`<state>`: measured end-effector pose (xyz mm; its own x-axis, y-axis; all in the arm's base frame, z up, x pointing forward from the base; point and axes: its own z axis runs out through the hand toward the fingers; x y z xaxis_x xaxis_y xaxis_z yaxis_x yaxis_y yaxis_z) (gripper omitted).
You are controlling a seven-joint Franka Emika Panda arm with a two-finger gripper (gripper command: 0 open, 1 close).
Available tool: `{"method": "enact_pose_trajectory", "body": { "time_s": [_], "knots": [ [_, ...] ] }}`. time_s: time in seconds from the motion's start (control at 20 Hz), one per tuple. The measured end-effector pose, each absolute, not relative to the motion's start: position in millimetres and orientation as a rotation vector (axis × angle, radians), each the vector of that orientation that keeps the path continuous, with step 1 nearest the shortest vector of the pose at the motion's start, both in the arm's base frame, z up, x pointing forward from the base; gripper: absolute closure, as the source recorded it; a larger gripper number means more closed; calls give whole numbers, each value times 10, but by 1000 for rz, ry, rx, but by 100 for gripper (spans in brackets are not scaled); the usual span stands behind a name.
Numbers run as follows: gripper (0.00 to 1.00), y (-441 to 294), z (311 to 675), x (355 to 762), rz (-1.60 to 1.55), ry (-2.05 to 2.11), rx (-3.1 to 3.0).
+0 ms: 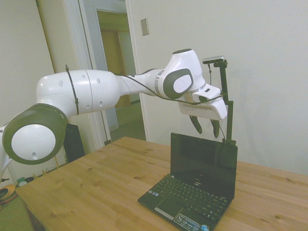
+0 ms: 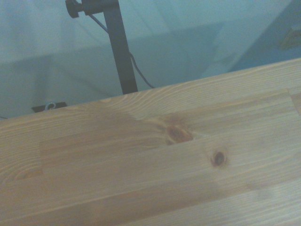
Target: Close the laptop
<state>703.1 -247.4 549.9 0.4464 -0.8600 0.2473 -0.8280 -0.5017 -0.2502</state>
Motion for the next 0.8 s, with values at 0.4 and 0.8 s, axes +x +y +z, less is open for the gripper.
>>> {"method": "enact_pose_trajectory", "body": {
  "time_s": [0.4, 0.8],
  "knots": [
    [100, -2505, 5473, 7004, -492, 1526, -2589],
    [100, -2546, 5405, 6959, -423, 1542, -2580]
  ]
}}
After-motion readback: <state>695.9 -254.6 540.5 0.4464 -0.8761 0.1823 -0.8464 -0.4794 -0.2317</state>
